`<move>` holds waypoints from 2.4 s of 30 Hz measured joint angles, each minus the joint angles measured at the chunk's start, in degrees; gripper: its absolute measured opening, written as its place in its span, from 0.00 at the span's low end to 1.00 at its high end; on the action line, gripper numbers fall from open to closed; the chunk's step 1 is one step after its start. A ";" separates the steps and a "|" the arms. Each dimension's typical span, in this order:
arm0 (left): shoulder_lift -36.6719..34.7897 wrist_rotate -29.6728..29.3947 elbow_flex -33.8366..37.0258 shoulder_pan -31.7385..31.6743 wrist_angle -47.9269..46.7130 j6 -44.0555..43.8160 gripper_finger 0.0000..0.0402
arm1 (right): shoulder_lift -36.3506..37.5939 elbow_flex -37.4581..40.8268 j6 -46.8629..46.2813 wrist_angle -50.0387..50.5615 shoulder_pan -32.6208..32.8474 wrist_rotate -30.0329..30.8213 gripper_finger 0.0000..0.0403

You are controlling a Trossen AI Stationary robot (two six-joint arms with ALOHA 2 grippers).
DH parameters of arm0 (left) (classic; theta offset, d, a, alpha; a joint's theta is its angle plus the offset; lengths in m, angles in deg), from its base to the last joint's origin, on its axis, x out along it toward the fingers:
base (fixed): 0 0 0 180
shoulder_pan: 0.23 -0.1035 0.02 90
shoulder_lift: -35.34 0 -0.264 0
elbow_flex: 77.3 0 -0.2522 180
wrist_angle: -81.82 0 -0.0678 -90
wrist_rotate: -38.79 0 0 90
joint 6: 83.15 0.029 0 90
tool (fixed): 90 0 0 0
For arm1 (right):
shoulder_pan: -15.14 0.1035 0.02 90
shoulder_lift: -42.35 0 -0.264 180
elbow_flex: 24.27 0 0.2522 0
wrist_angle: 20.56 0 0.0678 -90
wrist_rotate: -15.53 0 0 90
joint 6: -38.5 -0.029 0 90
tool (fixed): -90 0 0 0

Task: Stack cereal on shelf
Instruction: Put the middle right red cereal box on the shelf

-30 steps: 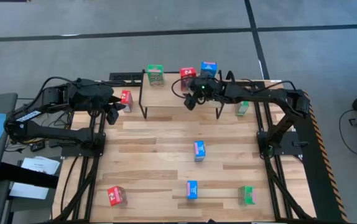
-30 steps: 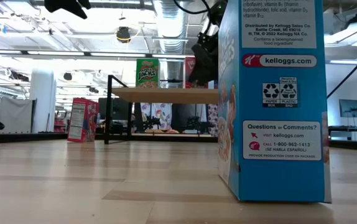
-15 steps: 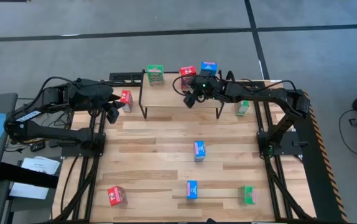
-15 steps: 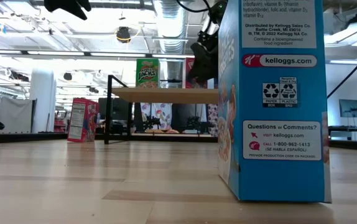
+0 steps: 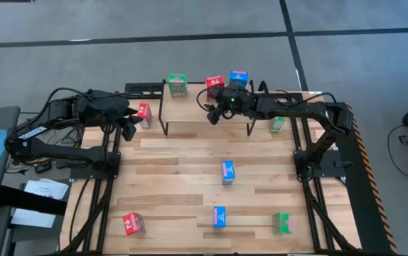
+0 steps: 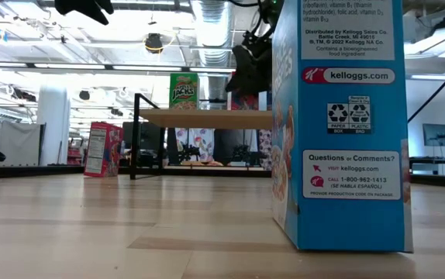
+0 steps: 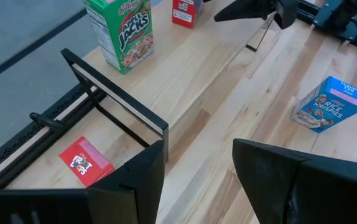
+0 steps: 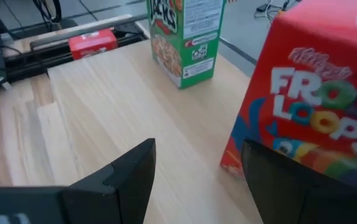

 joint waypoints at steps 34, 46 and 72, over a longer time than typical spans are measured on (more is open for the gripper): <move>0.00 0.02 0.01 0.00 -0.01 -0.05 0.44 | 3.81 0.02 0.51 -1.04 1.01 0.11 0.65; 0.00 0.02 0.00 0.00 -0.01 -0.05 0.44 | 12.75 0.00 -11.46 0.22 -1.68 0.10 0.65; -0.02 0.02 0.00 0.00 0.00 -0.04 0.44 | 12.36 0.02 -25.49 8.19 -5.82 2.46 0.65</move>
